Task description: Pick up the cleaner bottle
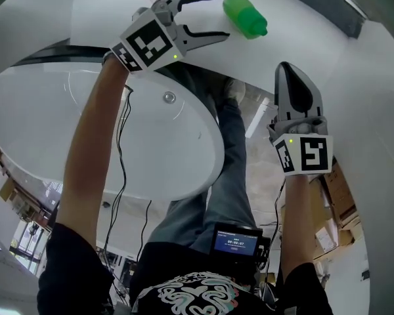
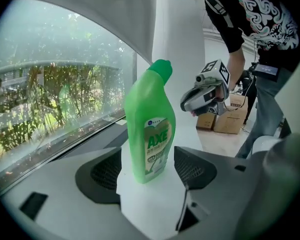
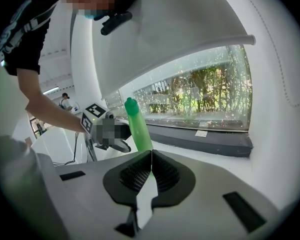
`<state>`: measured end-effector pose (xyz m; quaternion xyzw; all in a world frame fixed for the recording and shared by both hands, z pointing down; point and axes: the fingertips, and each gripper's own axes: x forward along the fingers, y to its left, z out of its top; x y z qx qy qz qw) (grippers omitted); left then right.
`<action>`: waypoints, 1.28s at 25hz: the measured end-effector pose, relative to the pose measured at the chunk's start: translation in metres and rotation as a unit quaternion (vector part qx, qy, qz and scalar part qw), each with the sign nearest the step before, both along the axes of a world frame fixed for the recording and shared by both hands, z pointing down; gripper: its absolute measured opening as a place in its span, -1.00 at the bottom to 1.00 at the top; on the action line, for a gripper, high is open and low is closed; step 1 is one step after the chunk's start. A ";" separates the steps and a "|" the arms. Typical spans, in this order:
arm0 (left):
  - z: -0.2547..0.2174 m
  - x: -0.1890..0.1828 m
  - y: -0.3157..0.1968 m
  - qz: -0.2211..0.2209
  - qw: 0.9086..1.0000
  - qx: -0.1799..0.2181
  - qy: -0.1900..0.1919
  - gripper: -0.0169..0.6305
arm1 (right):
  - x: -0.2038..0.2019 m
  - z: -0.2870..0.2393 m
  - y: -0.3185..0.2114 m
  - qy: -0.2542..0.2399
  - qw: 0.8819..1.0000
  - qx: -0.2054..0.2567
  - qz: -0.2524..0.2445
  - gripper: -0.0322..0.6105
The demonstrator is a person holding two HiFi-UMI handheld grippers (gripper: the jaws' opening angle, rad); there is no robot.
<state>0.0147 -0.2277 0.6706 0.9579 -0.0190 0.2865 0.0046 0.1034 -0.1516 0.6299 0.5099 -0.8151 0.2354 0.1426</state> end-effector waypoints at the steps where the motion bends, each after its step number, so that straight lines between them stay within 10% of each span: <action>1: -0.001 0.001 -0.003 0.008 1.000 -0.004 0.004 0.03 | -0.001 0.001 0.000 0.000 1.000 -0.002 -0.002 -0.82; 19: -0.002 0.035 0.007 0.210 0.977 -0.040 0.001 0.04 | 0.011 0.030 -0.009 -0.013 0.999 -0.034 0.011 -0.82; 32: 0.004 0.058 0.013 0.217 0.975 -0.034 0.030 0.03 | 0.011 0.037 -0.010 -0.014 0.999 -0.042 0.012 -0.82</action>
